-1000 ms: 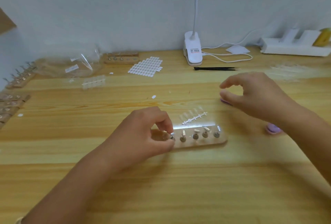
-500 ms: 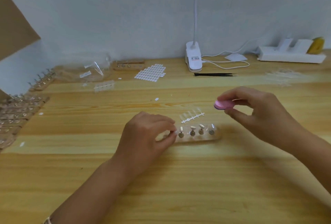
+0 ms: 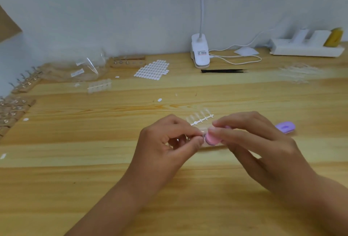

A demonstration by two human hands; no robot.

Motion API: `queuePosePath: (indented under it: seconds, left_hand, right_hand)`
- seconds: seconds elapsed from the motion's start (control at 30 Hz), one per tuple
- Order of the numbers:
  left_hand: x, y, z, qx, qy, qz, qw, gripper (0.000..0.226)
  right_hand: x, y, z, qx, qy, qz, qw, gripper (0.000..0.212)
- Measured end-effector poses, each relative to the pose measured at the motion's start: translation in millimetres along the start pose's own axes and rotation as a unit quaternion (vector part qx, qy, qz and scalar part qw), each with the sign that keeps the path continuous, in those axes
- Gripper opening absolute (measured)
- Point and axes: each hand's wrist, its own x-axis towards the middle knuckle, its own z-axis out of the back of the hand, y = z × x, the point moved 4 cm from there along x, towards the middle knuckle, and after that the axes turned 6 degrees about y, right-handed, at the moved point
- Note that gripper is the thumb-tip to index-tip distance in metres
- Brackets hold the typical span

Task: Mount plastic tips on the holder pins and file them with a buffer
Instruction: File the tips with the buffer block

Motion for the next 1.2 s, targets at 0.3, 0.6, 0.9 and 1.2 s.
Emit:
queuePosePath:
  seconds: [0.3, 0.6, 0.9, 1.2]
  left_hand:
    - [-4.1, 3.7, -7.4, -0.006, 0.025, 0.004, 1.000, 0.006]
    - [-5.2, 3.5, -8.6, 0.011, 0.017, -0.002, 1.000, 0.006]
    - [-6.2, 2.0, -9.2, 0.022, 0.014, -0.006, 1.000, 0.006]
    - [-6.1, 1.6, -9.0, 0.010, 0.013, 0.001, 1.000, 0.005]
  right_hand:
    - [-3.9, -1.7, -3.4, -0.009, -0.027, -0.016, 0.999, 0.023]
    - [-7.0, 2.1, -5.9, 0.008, -0.036, -0.012, 0.999, 0.021]
    - [-8.8, -0.2, -7.6, 0.014, -0.043, -0.031, 0.999, 0.022]
    - [-9.0, 1.7, -7.5, 0.036, -0.047, -0.040, 0.997, 0.023]
